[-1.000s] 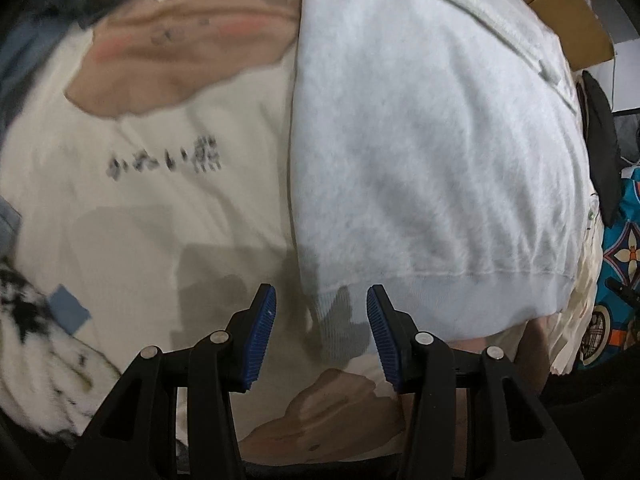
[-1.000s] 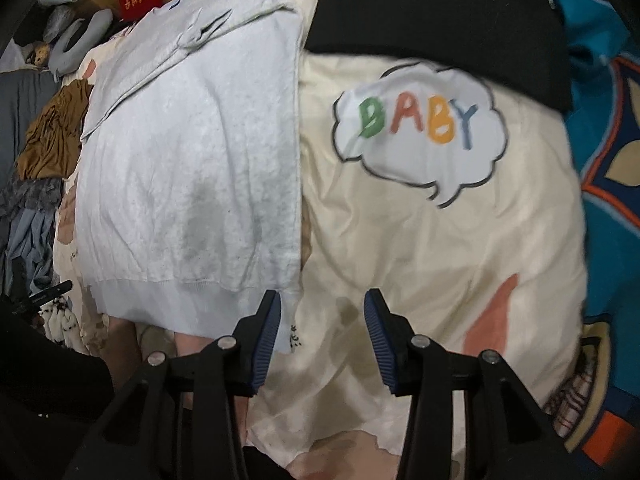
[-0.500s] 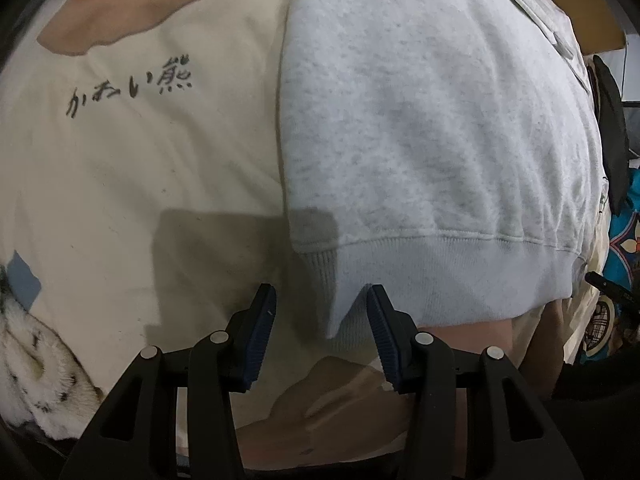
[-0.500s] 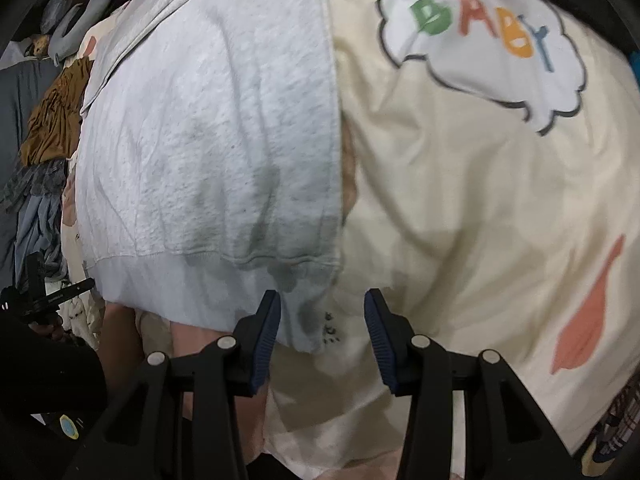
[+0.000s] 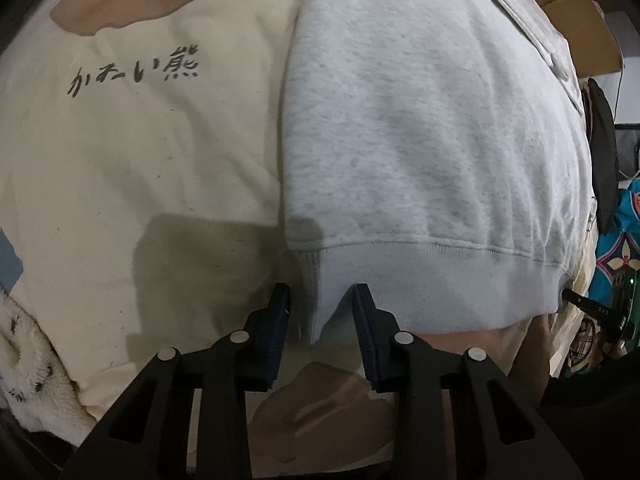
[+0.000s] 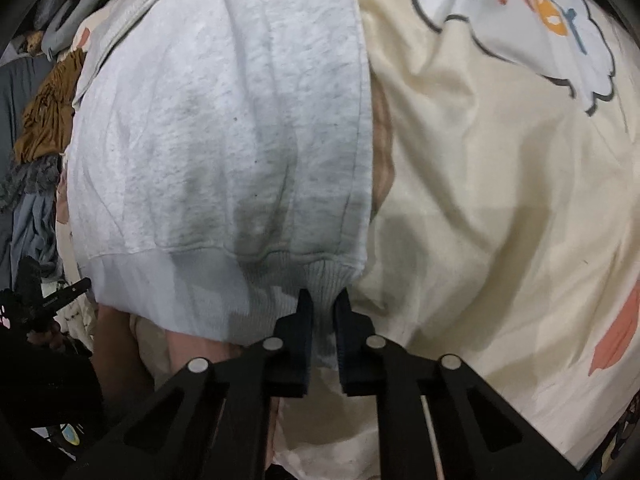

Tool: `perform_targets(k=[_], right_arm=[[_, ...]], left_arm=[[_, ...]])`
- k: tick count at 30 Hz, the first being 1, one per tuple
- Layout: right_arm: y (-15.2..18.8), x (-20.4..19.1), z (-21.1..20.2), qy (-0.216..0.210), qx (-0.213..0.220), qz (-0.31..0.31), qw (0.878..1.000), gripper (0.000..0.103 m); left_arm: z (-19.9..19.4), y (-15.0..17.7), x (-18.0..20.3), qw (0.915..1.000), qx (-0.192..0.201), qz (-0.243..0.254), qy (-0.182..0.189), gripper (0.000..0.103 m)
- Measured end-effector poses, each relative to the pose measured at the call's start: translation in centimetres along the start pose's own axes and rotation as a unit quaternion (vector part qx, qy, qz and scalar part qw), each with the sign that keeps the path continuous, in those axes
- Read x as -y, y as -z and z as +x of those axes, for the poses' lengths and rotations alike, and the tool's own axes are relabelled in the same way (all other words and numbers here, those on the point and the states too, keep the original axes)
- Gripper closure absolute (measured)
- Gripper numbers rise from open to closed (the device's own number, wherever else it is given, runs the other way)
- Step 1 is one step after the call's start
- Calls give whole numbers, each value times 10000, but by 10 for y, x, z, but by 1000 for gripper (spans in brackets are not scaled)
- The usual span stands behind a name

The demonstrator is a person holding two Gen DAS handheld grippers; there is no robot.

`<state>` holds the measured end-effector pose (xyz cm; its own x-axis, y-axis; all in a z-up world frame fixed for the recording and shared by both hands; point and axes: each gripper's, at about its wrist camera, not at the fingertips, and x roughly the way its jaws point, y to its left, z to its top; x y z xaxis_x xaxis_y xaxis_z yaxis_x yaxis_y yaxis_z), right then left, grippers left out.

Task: Fold clothes
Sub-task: 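Lower both grippers to the ribbed hem of the grey sweatshirt, then grasp the ribbed hem with both grippers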

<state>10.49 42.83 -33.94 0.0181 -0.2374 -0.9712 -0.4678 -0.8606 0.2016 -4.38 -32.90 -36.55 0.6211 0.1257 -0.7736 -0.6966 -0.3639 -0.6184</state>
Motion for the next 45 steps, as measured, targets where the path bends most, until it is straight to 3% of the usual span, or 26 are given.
perform_targets(k=[5,12,16,17,23,29,36,39,41,45], right_arm=[[5,10,-10,26,173,208,9996,95],[0,10,-6,-36,87,366,9993,93],[-6,9,1,25,-17,392,9992,75],[-7,9,3,26,-28,396,9992,74],[-16,7,6,-7,-23,413,9991,71],[-25,6,6,0,-68,439,9990,71],[-39,-1,8,312,-346,430,9980,78],[-44,1,7,308,-416,490,9975,82],[-46,4,4,182,-456,608,9969,92],[-46,3,-12,69,-438,647,9969,95]], left_arm=[[-2,0,-4,9995,164,-65,263,71],[11,0,-3,9987,237,-84,446,71],[15,4,-7,9973,152,-158,698,71],[16,4,-7,9971,114,-131,742,71],[22,-1,1,9972,-74,94,738,79],[19,-37,8,9976,-274,192,607,83],[17,-55,16,9983,-515,200,177,94],[4,-50,18,9982,-494,317,153,95],[-1,-51,19,9980,-456,387,179,95],[-21,-50,19,9982,-437,302,279,95]])
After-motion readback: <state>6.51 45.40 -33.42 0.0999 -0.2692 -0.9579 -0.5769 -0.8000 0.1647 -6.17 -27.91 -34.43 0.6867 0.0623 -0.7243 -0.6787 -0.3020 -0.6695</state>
